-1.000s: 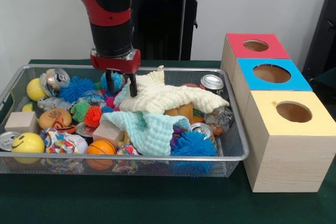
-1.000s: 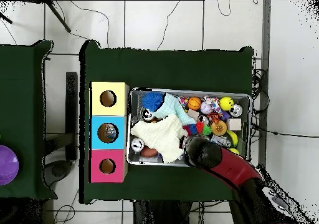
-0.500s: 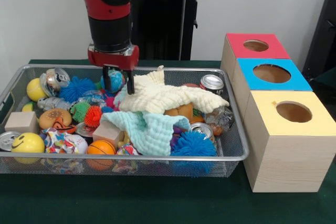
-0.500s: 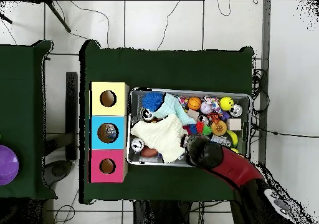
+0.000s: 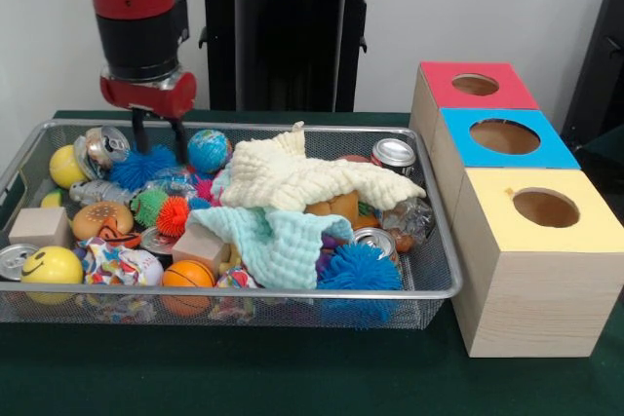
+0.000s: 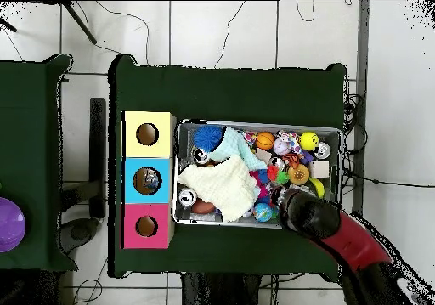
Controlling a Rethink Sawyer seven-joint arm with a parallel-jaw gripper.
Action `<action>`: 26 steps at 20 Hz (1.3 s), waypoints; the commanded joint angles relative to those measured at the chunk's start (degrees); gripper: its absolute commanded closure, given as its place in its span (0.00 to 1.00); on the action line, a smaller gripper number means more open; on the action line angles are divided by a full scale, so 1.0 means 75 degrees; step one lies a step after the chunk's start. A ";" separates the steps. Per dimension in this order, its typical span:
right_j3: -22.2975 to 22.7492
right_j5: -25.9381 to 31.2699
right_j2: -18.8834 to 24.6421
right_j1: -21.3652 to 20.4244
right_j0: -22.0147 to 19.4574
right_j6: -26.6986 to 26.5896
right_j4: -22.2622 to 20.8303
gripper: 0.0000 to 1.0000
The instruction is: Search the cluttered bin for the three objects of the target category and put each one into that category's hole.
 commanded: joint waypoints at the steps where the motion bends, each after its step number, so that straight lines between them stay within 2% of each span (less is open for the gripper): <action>1: -0.0440 0.0485 0.0833 0.0709 -0.0582 -0.0246 -0.0556 0.00; 6: -0.0720 0.0029 0.0798 0.1213 -0.0598 -0.0003 -0.0749 0.00; 10: -0.1128 0.0041 0.0778 0.1712 -0.0548 0.0271 -0.0635 0.00; 16: -0.1383 0.0021 0.0628 0.1987 -0.0206 0.0717 -0.0381 0.00; 26: -0.0812 0.0527 0.0810 0.1158 -0.0482 0.0674 -0.0266 0.00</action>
